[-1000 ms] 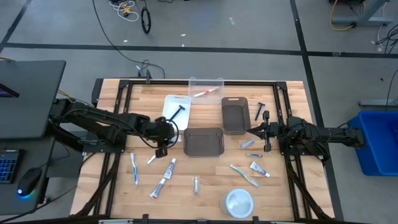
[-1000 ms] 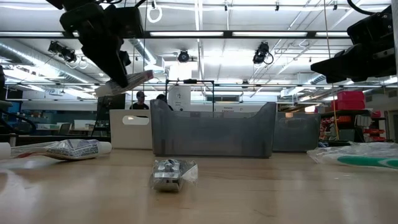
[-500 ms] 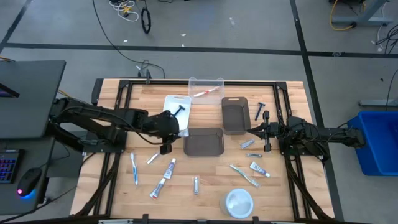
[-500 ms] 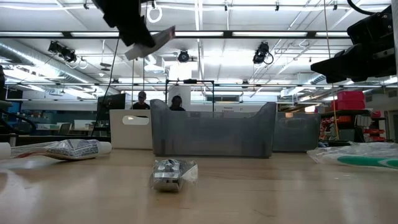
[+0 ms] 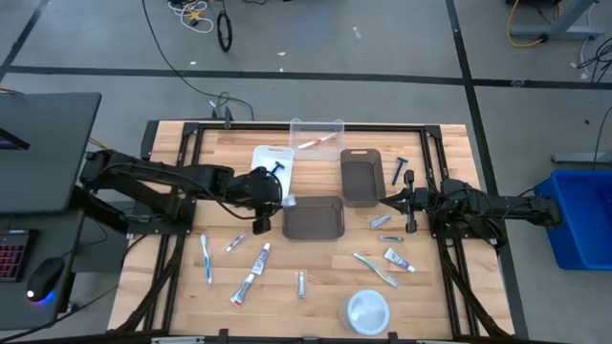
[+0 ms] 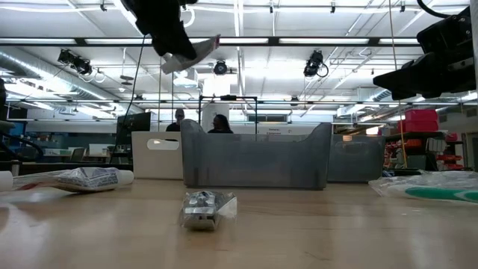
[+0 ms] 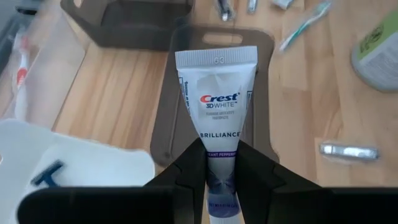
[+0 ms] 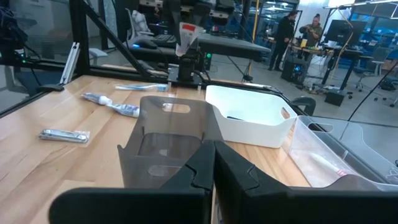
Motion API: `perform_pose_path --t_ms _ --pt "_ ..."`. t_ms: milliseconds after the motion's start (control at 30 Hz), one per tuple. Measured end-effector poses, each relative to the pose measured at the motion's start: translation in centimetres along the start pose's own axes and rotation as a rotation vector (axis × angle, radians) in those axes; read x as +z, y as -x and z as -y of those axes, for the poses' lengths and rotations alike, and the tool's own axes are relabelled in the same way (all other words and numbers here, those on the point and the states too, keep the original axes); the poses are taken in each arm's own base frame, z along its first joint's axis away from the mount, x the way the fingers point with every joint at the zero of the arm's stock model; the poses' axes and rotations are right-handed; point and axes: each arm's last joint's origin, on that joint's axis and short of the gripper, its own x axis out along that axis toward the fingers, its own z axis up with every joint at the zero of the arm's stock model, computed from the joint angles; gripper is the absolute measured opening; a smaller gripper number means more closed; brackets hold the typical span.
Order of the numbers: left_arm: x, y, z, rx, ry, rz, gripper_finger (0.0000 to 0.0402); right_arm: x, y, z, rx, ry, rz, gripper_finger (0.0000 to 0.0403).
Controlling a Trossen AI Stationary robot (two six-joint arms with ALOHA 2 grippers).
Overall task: Pick & Place Travel size toiletries
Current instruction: Put the white toothpaste into the bottom black bin
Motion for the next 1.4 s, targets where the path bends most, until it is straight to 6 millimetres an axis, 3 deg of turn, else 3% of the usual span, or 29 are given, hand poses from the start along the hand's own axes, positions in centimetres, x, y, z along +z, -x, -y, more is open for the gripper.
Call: perform_pose_path --t_ms 467,733,1067,1400 --pt "4.5 -3.7 0.4 -0.011 -0.079 0.004 0.0075 -0.2 -0.1 0.0 0.003 -0.001 -0.02 0.0014" --pt "6.2 -5.4 0.9 -0.015 -0.084 0.005 0.0075 -0.2 -0.1 0.0 0.002 -0.001 -0.024 0.0013" --pt "5.7 -6.9 0.9 -0.006 -0.078 -0.04 0.0075 -0.2 -0.2 0.0 0.003 -0.001 -0.027 0.0014" --pt "3.4 -12.0 1.4 -0.049 -0.087 -0.178 0.0075 -0.2 -0.2 0.0 0.005 -0.001 -0.028 0.0014"
